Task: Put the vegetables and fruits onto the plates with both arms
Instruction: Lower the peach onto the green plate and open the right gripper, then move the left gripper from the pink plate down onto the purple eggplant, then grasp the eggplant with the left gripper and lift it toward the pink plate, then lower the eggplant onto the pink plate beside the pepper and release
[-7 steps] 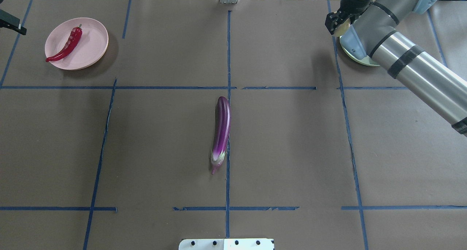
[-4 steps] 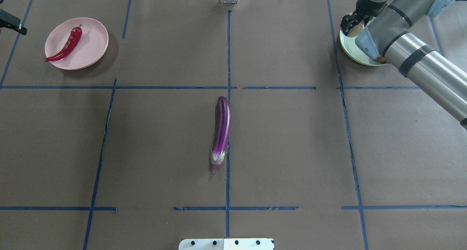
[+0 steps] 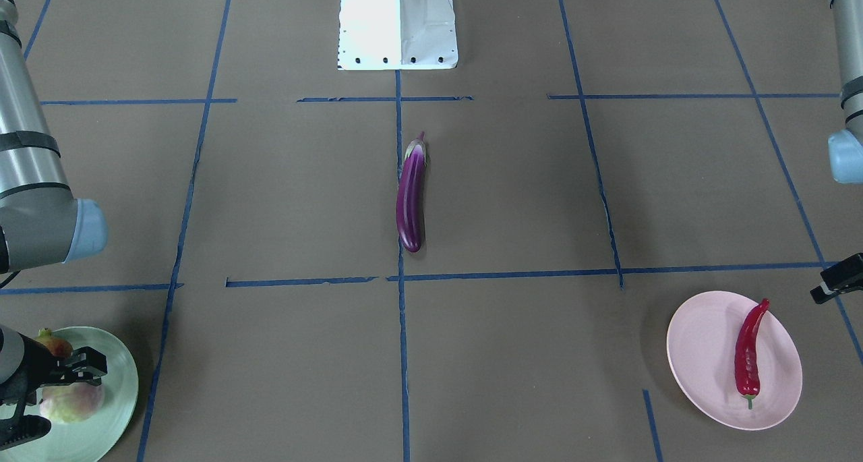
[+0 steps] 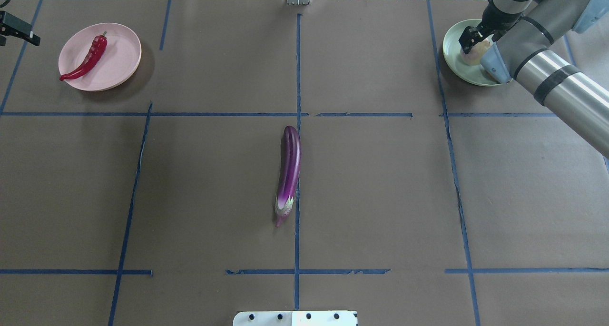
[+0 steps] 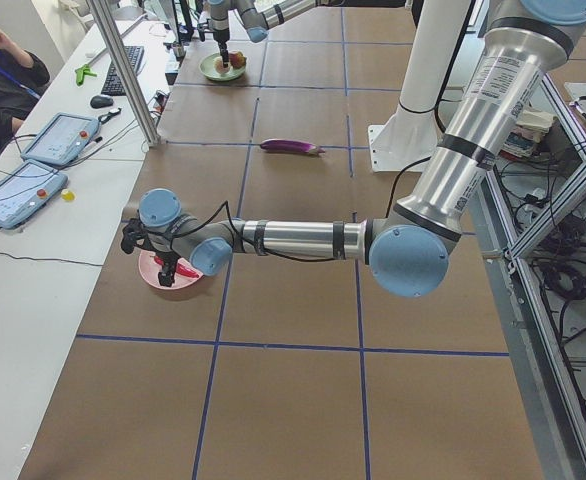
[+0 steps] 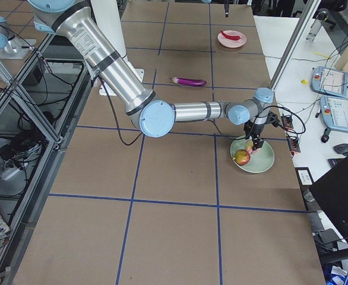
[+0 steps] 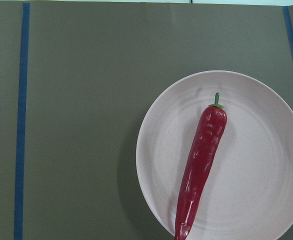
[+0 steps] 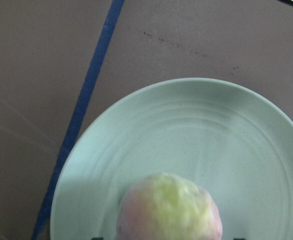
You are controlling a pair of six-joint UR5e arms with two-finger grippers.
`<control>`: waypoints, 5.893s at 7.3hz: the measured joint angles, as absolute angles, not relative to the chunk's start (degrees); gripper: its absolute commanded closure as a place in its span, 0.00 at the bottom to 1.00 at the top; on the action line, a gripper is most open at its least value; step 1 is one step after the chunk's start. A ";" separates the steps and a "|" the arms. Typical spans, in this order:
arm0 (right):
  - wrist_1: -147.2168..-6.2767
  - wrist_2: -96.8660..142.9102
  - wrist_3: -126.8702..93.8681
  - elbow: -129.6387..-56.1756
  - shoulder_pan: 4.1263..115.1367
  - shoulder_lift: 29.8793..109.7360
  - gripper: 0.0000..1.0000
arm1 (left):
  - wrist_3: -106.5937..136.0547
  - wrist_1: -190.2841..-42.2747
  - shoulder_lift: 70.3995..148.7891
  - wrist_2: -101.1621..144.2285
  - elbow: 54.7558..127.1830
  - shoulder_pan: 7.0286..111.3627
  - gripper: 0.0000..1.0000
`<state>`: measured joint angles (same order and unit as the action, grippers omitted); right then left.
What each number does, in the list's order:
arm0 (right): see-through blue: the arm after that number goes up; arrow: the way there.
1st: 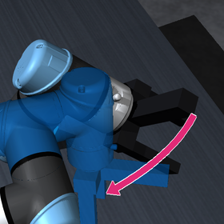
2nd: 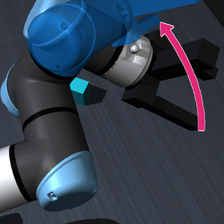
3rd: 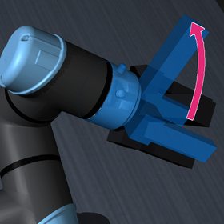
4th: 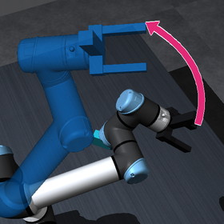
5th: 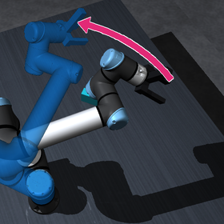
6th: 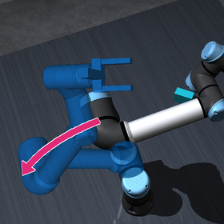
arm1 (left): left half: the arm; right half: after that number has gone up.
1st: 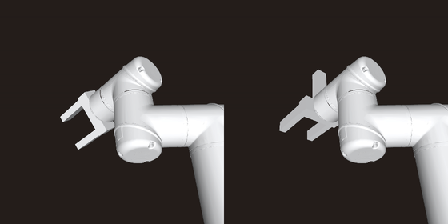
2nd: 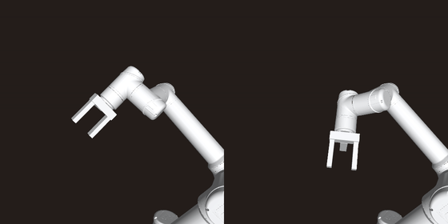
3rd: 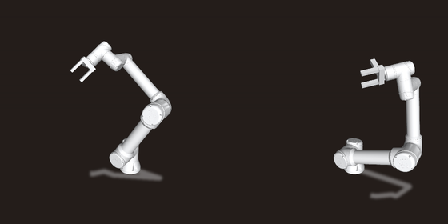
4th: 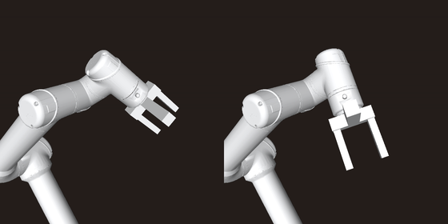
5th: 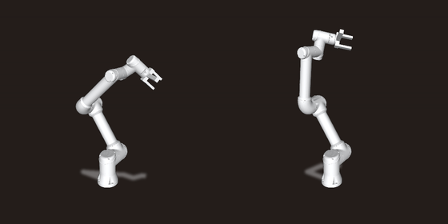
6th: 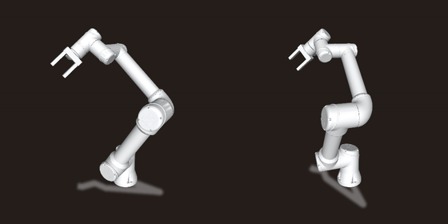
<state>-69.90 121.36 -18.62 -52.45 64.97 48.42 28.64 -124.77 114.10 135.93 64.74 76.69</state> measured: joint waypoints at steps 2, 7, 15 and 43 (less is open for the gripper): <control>-73.06 127.55 -20.00 -55.94 69.70 48.76 0.00 | 29.60 -124.73 114.47 136.14 67.42 74.85 0.00; -88.74 134.25 -6.77 -83.05 81.98 68.50 0.00 | 46.26 -124.22 119.06 134.45 74.57 65.14 0.00; -88.51 132.73 -6.55 -103.25 82.71 94.72 0.00 | 68.81 -96.87 137.25 109.35 83.89 32.65 0.00; -88.47 132.86 -5.81 -103.09 82.62 94.56 0.00 | 17.78 -112.98 125.67 129.47 57.35 70.42 0.00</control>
<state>-88.47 132.86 -5.81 -103.09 82.62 94.56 17.78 -112.98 125.67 129.47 57.35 70.42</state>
